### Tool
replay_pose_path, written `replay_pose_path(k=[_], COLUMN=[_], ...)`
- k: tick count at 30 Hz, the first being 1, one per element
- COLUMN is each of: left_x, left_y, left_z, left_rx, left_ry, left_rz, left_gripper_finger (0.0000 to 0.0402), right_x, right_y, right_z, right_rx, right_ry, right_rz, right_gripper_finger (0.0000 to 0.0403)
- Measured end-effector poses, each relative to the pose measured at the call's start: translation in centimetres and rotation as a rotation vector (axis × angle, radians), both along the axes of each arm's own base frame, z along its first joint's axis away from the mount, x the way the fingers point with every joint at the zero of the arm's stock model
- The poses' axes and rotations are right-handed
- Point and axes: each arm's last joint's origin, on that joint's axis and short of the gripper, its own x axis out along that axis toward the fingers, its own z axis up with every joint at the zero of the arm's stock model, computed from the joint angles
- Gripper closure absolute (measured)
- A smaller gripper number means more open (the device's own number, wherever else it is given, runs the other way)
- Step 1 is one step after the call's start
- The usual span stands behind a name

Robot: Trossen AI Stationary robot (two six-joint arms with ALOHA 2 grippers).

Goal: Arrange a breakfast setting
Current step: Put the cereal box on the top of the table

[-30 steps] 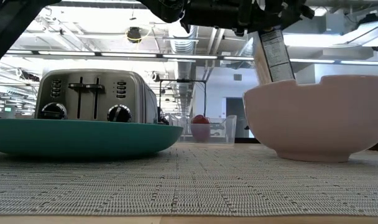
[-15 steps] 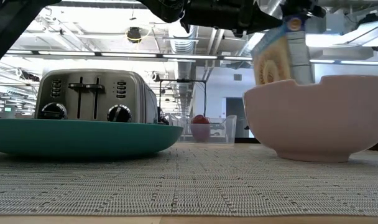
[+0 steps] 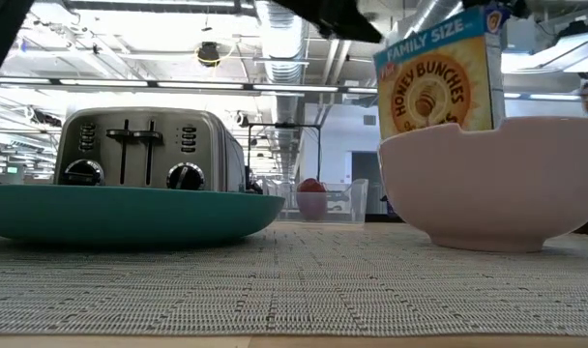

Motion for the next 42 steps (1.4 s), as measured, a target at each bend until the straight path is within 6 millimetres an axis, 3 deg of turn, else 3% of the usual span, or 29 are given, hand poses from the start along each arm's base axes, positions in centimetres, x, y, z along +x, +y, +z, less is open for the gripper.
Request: replay_pose_path(k=[7, 11, 23, 30, 42], left_x=[-4.4, -5.6, -5.6, -5.6, -5.6], left_y=[1.9, 2.8, 2.5, 2.5, 2.4], left_z=[2.4, 2.7, 2.0, 2.0, 2.0], left_rx=[-0.058, -0.097, -0.124, -0.124, -0.131], left_ry=[0.098, 0.134, 0.189, 0.197, 0.196], left_rz=[0.1, 0.125, 0.108, 0.108, 0.089], left_gripper_finger=[0.0401, 0.0401, 0.0401, 0.0401, 0.0401], right_x=[-3.0, -3.9, -3.5, -3.5, -3.4], right_y=[0.4, 0.2, -1.5, -1.6, -1.0], right_z=[1.0, 0.6, -3.9, -4.1, -4.2], right_rx=[0.036, 0.058, 0.078, 0.083, 0.104], right_ry=[-0.105, -0.067, 0.094, 0.101, 0.084], right_rz=[-0.032, -0.08, -0.22, -0.22, -0.16], right_gripper_finger=[0.0383, 0.0383, 0.0377, 0.0377, 0.0337])
